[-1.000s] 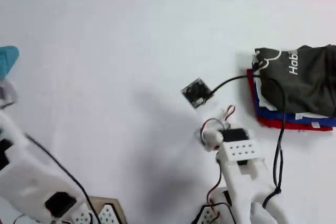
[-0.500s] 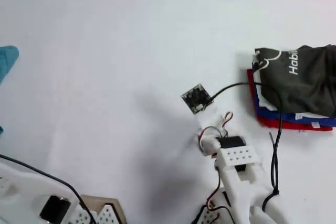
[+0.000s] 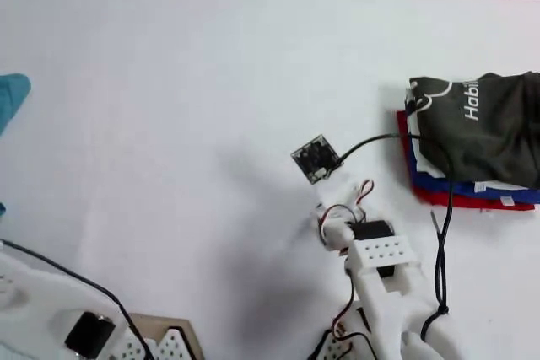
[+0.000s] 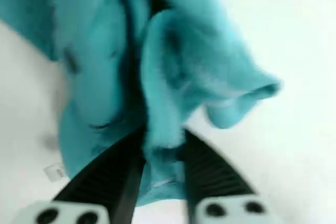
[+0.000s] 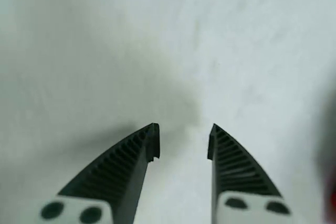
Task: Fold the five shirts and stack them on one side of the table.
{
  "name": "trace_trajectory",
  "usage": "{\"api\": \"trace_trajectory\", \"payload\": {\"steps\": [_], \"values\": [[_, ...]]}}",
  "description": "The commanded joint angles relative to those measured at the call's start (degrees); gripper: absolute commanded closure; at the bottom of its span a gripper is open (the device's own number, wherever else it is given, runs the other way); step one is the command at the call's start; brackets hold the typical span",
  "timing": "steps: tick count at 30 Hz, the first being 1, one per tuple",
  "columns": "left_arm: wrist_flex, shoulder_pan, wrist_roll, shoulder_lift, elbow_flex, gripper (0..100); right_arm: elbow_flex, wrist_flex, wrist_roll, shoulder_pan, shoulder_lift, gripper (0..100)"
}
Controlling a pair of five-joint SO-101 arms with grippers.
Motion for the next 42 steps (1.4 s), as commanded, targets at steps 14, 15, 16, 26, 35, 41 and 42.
{"api": "trace_trajectory", "payload": {"steps": [14, 15, 16, 26, 35, 41, 42], "values": [[15.8, 56.9, 17.6, -29.1, -12.5, 98, -0.5, -4.2, -8.9, 9.3, -1.7, 84.4], [15.8, 59.7, 17.8, -31.1, -12.5, 98, -0.5, -4.2, -9.0, 9.3, -1.7, 84.4], [15.8, 62.4, 18.2, -33.3, -12.5, 98, -0.5, -4.2, -9.0, 9.3, -1.7, 84.4], [15.8, 79.4, 18.4, -49.3, 0.7, 98, -0.5, -4.3, -9.1, 9.3, -1.7, 84.4], [15.6, 79.2, 9.7, -64.7, 32.1, 97, -0.5, -4.3, -9.1, 9.3, -1.7, 84.3], [15.5, 72.6, 8.9, -69.6, 38.6, 77, -0.5, -4.3, -9.1, 9.3, -1.7, 84.3], [15.4, 70.8, 8.8, -69.8, 38.5, 73, -0.5, -4.3, -9.1, 9.3, -1.7, 84.3]]}}
